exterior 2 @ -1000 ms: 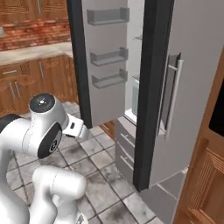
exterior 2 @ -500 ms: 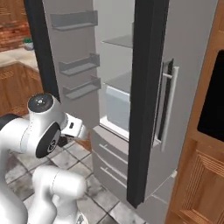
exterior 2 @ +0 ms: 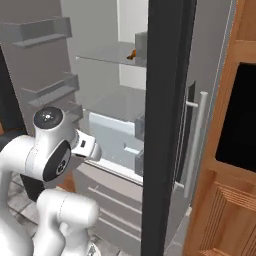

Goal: Gather the onion and eggplant from the fridge and place them on a tray on the dining counter. Then gather the chicken drumstick and steak from the fridge and place them on the other tray.

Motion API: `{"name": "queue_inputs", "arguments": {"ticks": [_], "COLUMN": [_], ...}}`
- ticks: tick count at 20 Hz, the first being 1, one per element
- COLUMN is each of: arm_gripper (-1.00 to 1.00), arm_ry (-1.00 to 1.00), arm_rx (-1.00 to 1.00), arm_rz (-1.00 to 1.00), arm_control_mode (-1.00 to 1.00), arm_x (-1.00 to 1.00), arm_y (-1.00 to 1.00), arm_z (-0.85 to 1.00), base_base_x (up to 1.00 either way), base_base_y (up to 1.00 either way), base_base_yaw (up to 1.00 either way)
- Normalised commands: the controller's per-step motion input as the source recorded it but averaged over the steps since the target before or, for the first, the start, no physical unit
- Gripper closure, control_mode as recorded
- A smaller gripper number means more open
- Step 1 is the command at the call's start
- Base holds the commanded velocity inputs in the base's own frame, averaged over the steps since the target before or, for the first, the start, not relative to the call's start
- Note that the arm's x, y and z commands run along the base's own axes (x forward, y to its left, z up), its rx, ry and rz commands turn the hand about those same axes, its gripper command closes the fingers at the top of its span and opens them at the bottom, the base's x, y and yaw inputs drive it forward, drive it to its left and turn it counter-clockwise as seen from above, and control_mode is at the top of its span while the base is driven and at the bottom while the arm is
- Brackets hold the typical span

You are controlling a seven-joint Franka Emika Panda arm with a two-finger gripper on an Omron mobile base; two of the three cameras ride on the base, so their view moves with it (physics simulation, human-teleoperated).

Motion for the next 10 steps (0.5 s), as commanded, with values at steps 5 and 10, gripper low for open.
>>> {"name": "queue_inputs", "arguments": {"ticks": [5,10], "arm_gripper": [-1.00,-1.00], "arm_ry": [0.00,0.00], "arm_rx": [0.00,0.00], "arm_rz": [0.00,0.00], "arm_control_mode": [1.00,1.00], "arm_x": [0.00,0.00], "arm_y": [0.00,0.00], "arm_z": [0.00,0.00], "base_base_x": [0.83,0.85], "base_base_y": [0.09,0.12], "base_base_yaw": [-0.38,-0.39]}}
